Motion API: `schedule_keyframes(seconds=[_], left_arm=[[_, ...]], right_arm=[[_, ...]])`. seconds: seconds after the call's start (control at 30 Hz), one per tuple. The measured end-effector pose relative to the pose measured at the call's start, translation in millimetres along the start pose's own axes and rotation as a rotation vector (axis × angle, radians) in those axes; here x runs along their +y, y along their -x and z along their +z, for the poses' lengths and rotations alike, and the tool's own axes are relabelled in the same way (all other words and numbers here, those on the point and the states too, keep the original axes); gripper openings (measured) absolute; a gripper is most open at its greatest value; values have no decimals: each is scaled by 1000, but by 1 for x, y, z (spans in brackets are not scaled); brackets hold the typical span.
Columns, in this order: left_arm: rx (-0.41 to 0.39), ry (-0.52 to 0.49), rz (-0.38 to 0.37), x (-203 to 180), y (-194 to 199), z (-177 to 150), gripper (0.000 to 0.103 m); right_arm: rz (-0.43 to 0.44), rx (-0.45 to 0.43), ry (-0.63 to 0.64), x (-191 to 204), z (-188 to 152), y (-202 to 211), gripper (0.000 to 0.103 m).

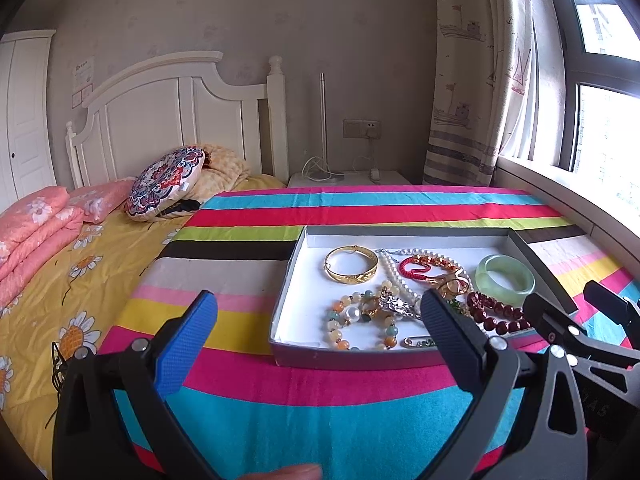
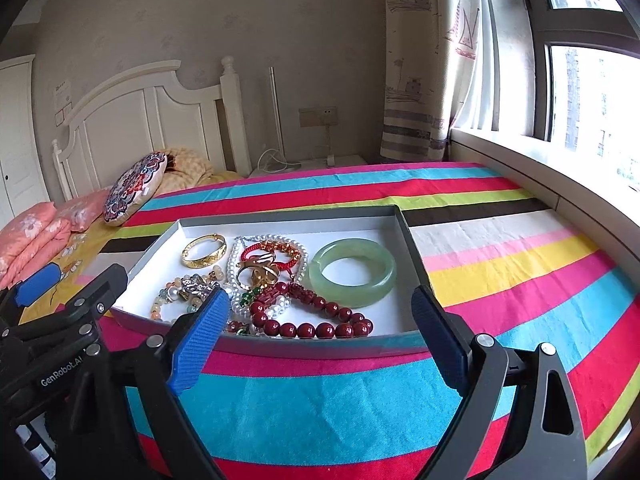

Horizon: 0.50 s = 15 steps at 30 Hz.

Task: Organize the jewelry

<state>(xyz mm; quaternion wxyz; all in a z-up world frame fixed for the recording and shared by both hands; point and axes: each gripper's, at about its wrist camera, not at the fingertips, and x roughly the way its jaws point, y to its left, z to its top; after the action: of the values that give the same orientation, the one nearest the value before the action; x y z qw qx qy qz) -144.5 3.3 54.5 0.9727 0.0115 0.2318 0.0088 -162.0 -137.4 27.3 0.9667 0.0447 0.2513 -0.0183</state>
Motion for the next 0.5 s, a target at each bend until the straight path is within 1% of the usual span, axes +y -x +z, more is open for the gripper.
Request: schedule_keyframes(seconds=[0.3, 0.33, 0.4, 0.5], left_arm=[[3, 1, 1, 1, 0, 0, 101], [3, 2, 1, 1, 0, 0, 101], [3, 2, 0, 1, 1, 0, 101], [3, 3, -1, 2, 0, 0, 101]], right_arm=[[1, -10, -15, -1, 0, 0, 89], [2, -10, -18, -1, 0, -1, 93], [0, -16, -20, -2, 0, 1, 96], [-2, -20, -20, -2, -1, 2, 97]])
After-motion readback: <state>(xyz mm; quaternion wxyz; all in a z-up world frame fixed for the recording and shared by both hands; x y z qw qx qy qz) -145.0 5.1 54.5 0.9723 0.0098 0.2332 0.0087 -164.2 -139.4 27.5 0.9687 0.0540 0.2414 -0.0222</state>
